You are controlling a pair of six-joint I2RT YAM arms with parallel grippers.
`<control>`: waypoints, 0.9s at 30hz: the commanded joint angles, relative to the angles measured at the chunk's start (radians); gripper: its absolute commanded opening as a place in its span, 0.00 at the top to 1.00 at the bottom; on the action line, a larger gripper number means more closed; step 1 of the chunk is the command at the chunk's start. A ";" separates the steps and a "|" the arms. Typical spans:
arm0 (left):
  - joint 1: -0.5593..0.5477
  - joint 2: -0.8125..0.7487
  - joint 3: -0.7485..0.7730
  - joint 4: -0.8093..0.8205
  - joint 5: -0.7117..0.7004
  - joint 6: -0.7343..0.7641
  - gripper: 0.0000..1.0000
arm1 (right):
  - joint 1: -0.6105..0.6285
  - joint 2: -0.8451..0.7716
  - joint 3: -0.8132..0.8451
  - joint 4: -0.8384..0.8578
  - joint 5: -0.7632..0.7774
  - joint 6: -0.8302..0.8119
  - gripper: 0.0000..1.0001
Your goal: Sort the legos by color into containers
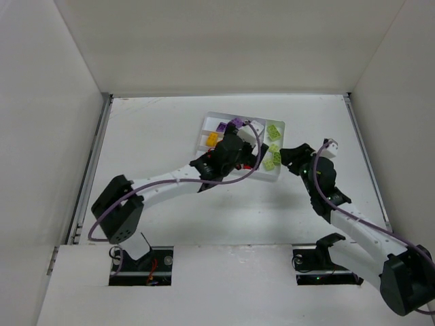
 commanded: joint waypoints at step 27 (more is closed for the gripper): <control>0.470 -0.980 -0.633 -0.757 -0.527 -0.931 0.00 | -0.039 -0.053 -0.075 0.034 0.299 0.052 0.19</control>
